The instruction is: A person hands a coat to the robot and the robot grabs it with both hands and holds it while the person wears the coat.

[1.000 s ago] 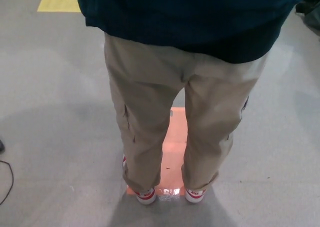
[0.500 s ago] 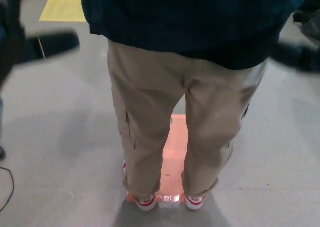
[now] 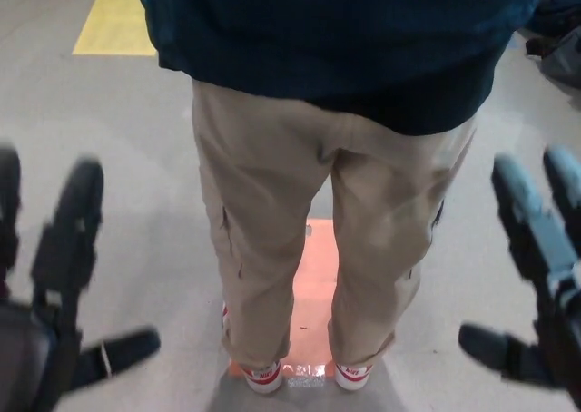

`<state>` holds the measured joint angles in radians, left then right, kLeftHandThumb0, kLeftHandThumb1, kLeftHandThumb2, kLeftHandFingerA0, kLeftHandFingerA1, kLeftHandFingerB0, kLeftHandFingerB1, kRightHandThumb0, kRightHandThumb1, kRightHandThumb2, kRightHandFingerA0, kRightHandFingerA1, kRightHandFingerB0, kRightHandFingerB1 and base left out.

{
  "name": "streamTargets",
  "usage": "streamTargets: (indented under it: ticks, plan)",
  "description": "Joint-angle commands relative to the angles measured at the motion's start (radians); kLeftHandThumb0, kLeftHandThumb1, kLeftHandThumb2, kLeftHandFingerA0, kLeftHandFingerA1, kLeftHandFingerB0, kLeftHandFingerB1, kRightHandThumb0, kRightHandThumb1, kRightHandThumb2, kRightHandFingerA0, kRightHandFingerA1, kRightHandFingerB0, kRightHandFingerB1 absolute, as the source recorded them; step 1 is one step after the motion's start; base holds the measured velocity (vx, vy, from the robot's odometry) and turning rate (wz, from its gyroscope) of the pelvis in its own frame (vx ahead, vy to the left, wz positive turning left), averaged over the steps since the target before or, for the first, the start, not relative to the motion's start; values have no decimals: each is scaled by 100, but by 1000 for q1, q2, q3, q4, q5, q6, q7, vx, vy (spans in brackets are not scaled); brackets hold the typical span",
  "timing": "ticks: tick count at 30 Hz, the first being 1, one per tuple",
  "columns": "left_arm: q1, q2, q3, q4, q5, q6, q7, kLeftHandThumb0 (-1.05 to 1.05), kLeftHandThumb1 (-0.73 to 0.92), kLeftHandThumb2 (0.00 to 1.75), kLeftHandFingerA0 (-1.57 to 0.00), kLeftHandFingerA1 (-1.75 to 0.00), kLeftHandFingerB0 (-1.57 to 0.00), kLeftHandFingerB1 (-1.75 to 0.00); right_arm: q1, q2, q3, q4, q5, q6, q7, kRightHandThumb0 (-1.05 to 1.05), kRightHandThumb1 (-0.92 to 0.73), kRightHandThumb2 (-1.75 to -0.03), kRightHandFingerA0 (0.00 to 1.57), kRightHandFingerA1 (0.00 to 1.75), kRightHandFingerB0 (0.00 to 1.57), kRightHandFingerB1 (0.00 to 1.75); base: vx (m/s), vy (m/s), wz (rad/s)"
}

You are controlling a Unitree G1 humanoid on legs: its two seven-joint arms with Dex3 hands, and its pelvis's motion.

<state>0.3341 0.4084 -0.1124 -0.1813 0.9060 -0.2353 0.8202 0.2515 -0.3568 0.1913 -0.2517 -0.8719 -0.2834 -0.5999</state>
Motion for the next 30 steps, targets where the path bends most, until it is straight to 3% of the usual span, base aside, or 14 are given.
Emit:
streamTargets:
  ticks: [1,12,13,14,16,17,18,21,22,23,26,27,29,30]
  plan:
    - [47,-31,-64,245,48,-78,194,-89,63,102,-1,-17,-2,-15,50,28,46,198,-104,-7,-188,-97,-76,-104,0,5,0,0,0,0,0]
    - [-161,-86,-152,882,-36,-172,184,-78,61,100,-4,-41,-5,-30,-54,128,149,686,-72,31,-237,-86,-70,-101,0,11,0,9,0,0,0]
    - [-197,-91,-156,921,-41,-169,159,-84,67,74,-12,-34,-8,-24,-79,136,147,721,-53,27,-220,-86,-69,-100,0,11,0,9,0,0,0]
    - [-224,-96,-160,951,-43,-166,141,-79,61,99,-11,-45,-1,-34,-98,143,145,739,-40,30,-199,-86,-69,-100,0,11,0,10,0,0,0]
    - [-262,-99,-169,993,-43,-170,125,-79,61,98,-15,-46,0,-33,-129,149,144,764,-36,38,-186,-82,-67,-101,0,16,0,13,0,0,0]
    - [-284,-102,-179,1026,-39,-169,112,-83,73,67,-17,-31,-7,-20,-146,151,147,784,-38,46,-178,-80,-66,-100,0,17,0,15,0,0,0]
    - [-315,-107,-197,1074,-30,-162,94,-80,63,96,-11,-42,-2,-18,-169,158,150,815,-39,70,-154,-83,-69,-101,0,15,0,11,0,0,0]
    - [-375,-117,-216,1140,-35,-173,86,-78,61,94,-18,-45,-3,-20,-219,174,148,879,-25,100,-126,-74,-63,-97,0,23,0,19,0,0,0]
    - [-396,-120,-219,1158,-45,-185,76,-73,75,63,-24,-32,-4,-19,-240,185,144,905,-10,112,-103,-77,-60,-91,5,22,5,17,0,0,0]
    - [-420,-120,-223,1179,-52,-192,70,-78,61,93,-20,-46,-1,-17,-264,191,143,934,-3,114,-100,-69,-55,-89,3,29,3,21,0,0,0]
    - [-514,-119,-229,1228,-70,-191,28,-69,55,89,-30,-50,0,-21,-361,201,139,1013,13,134,-66,-61,-49,-86,1,33,0,22,0,0,0]
    - [-537,-120,-231,1244,-76,-192,18,-64,67,60,-38,-35,-2,-24,-383,202,138,1027,20,145,-41,-53,-46,-85,0,38,0,28,0,0,0]
    - [-587,-119,-233,1276,-96,-196,-27,-63,52,84,-33,-49,-3,-24,-437,202,136,1050,37,184,31,-49,-68,-60,13,29,5,24,0,0,0]
    - [-615,-117,-232,1287,-106,-191,-58,-64,53,84,-32,-49,-3,-22,-466,201,135,1053,43,215,74,-47,-67,-64,12,30,9,18,0,0,0]
